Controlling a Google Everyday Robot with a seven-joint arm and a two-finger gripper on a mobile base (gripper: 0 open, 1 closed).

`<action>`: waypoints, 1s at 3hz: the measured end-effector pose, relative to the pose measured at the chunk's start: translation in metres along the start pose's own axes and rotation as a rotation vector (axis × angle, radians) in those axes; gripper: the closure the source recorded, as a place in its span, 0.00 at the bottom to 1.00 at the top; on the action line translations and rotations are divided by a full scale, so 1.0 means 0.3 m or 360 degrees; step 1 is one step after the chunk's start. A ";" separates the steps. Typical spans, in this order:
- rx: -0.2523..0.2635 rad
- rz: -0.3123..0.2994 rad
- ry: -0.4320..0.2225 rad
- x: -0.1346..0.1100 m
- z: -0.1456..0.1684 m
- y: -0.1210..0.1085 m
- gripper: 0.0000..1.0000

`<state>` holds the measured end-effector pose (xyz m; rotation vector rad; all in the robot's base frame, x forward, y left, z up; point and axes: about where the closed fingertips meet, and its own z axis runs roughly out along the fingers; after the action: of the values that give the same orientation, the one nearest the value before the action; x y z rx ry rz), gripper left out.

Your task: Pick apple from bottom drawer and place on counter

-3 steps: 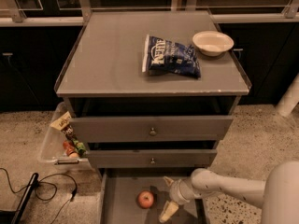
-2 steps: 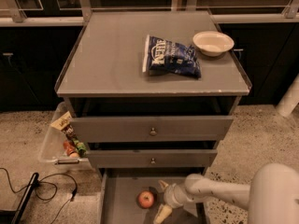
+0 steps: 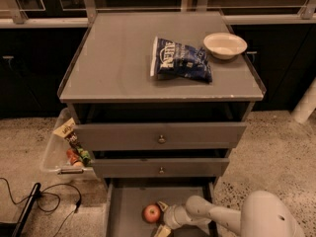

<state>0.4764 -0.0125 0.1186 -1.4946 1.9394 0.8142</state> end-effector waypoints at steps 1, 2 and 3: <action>-0.0004 -0.0004 0.0000 -0.006 0.002 0.000 0.00; -0.0002 -0.0102 0.0033 -0.113 0.011 -0.019 0.00; -0.0001 -0.0113 0.0035 -0.126 0.010 -0.022 0.00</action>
Offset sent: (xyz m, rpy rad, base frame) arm 0.0388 0.0530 0.0582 -0.0676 -0.1171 0.1098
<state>0.4916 0.0125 0.1436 -1.5692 1.8906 0.7706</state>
